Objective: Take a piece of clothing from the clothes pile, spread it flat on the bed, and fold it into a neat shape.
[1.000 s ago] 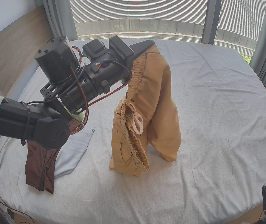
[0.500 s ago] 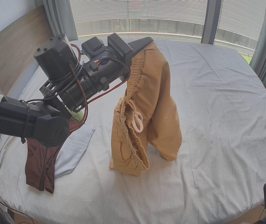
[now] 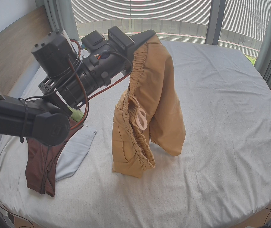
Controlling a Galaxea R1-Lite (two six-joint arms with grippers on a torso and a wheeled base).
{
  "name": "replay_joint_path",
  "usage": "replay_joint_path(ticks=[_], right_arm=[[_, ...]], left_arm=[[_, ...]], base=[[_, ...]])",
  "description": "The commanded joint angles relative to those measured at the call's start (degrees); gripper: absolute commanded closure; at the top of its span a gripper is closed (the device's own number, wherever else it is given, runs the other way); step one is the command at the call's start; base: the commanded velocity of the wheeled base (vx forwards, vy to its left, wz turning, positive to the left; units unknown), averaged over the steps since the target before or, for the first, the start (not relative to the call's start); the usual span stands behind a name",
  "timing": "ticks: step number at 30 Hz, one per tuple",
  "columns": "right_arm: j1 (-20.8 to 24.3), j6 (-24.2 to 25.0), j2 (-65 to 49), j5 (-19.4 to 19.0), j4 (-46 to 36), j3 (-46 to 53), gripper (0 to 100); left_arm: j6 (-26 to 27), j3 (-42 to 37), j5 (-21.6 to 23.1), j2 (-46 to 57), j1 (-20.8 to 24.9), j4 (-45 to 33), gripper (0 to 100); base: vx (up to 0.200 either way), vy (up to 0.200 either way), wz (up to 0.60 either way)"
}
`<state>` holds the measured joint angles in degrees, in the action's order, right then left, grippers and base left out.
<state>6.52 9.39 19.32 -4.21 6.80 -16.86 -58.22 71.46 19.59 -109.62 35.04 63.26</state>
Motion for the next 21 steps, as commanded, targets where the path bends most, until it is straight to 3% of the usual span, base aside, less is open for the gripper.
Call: replay_joint_path(ticks=[1, 13, 21], right_arm=[[10.44, 8.37, 23.48, -2.56, 5.68, -4.85, 0], [11.94, 9.25, 55.56, -9.42, 26.95, -1.33, 0], [15.10, 11.53, 72.52, -9.86, 41.80, -0.28, 0]], left_arm=[[0.04, 0.96, 0.01, 0.11, -0.14, -0.15, 100], [-0.05, 2.72, 0.01, 0.02, -0.23, -0.42, 100], [-0.05, 1.93, 0.01, -0.25, -0.23, -0.33, 100]], base=[[0.000, 0.000, 0.00], [0.000, 0.000, 0.00], [0.000, 0.000, 0.00]])
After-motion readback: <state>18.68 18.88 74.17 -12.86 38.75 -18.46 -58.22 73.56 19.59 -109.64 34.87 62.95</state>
